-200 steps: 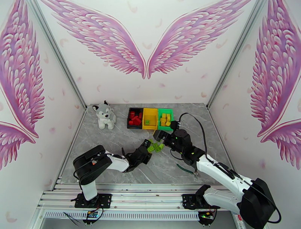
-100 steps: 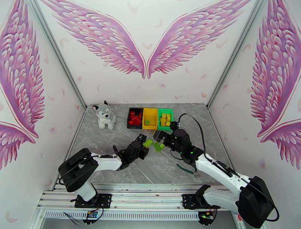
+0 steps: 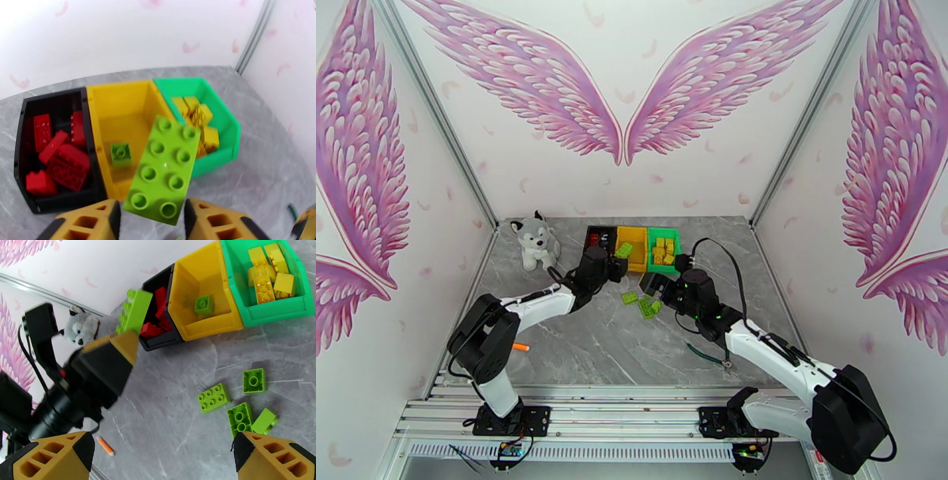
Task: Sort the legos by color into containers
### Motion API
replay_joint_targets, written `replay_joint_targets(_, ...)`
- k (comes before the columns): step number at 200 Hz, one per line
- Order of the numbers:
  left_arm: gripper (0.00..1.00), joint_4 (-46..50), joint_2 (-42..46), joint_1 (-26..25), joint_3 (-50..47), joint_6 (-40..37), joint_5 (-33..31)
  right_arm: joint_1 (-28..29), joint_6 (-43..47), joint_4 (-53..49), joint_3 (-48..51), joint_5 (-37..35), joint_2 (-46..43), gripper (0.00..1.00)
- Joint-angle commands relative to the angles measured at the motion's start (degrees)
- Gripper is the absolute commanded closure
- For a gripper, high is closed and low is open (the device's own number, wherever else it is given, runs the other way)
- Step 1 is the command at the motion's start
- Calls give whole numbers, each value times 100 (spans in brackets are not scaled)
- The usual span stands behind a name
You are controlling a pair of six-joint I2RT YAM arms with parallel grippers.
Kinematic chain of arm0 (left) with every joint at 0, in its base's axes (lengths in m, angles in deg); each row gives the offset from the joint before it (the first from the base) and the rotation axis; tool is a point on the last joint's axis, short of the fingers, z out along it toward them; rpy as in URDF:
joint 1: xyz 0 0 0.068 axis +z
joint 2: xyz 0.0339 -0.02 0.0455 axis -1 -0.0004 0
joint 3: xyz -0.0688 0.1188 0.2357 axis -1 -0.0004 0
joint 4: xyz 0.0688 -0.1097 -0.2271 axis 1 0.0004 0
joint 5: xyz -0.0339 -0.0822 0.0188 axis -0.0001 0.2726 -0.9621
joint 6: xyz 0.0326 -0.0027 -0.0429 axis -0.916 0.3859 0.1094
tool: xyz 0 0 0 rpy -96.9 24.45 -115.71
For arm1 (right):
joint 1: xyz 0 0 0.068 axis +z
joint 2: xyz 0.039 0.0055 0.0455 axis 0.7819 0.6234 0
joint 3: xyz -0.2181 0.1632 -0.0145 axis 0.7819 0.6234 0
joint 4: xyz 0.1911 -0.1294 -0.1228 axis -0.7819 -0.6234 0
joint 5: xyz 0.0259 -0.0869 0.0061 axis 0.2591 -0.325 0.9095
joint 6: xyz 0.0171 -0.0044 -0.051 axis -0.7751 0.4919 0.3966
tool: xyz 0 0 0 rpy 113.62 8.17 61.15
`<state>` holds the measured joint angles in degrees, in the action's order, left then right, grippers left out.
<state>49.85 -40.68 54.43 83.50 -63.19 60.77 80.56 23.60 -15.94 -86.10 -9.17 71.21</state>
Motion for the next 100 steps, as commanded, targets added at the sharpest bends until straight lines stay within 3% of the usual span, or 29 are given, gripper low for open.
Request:
replay_joint_targets(1, 31, 787, -464, 35, 842, 94, 39, -120, 20, 25, 81, 143, -185, 1)
replay_joint_targets(22, 24, 738, -564, 36, 1022, 211, 106, -218, 8, 16, 118, 193, -261, 1)
replay_joint_targets(100, 19, 412, 128, -312, -63, 6, -168, -324, -47, 80, 174, 272, -262, 1)
